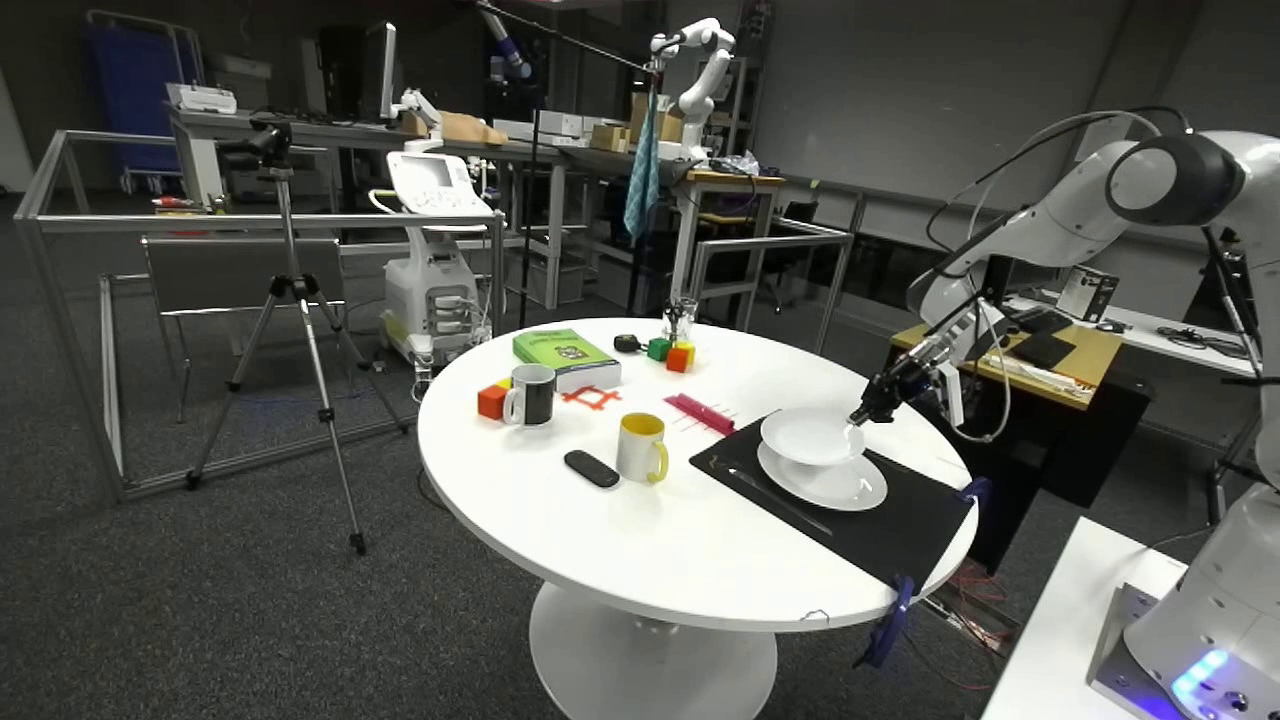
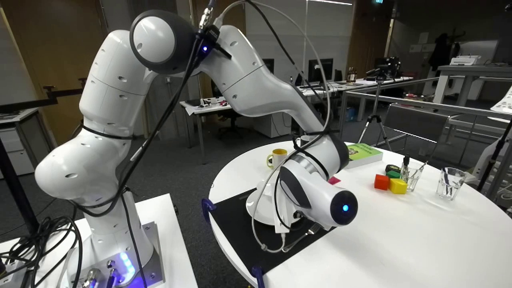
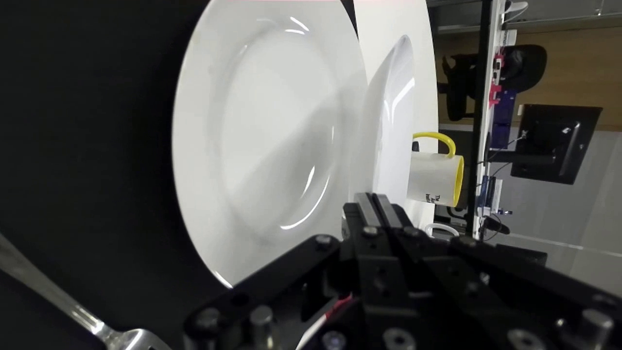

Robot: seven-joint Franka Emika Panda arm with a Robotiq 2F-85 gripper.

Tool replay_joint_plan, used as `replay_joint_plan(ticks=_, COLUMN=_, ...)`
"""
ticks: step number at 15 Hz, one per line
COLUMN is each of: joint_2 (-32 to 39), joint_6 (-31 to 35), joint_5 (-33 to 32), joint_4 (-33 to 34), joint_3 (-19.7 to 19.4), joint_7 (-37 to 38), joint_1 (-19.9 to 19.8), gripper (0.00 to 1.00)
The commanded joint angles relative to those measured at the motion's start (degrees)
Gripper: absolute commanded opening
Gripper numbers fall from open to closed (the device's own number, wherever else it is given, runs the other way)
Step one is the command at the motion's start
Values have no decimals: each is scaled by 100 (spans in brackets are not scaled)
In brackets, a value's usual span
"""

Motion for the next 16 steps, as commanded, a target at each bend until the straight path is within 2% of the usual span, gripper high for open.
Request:
replay_joint_plan(ticks=1, joint_2=29, joint_6=-224, joint_5=189, joint_4=25, joint_3=45, joint_7=53, joint_1=-107, gripper=1)
replay_joint_plan(ticks=16, joint_2=99, joint_6=-186, joint_5=-32, joint_4=-228, joint_3=-137, joint_7=-12, joint_1=-148, gripper=1)
